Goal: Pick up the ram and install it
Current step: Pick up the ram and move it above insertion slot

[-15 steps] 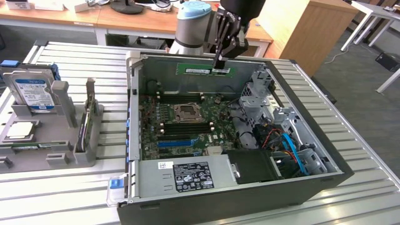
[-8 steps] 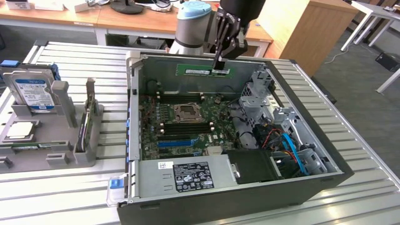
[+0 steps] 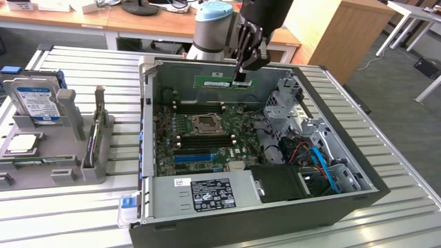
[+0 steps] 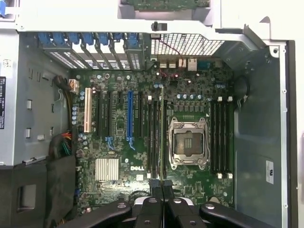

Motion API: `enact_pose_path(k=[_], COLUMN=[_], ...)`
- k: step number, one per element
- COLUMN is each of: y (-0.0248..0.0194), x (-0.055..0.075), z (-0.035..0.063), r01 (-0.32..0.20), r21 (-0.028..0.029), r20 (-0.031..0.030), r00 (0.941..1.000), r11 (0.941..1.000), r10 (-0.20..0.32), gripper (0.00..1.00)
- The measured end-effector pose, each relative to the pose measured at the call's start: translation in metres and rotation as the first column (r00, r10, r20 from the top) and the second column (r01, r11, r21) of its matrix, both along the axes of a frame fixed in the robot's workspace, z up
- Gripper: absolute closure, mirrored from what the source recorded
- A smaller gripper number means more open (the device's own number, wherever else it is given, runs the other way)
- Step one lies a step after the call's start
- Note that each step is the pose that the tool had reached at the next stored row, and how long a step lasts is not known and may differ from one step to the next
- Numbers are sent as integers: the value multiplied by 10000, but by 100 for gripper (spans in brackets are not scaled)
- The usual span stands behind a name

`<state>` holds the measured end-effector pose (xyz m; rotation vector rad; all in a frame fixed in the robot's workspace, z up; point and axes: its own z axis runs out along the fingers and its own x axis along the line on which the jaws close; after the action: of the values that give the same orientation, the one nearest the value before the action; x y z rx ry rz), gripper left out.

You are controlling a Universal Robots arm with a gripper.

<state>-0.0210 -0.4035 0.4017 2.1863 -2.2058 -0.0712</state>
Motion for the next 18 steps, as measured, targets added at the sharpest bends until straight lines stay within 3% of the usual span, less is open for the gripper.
enact_pose_path(k=[18], y=[1], x=[-2], z=[-294], r01=[0], r21=[0], r20=[0], r00=[10000], r11=[10000], r10=[0], gripper=[89])
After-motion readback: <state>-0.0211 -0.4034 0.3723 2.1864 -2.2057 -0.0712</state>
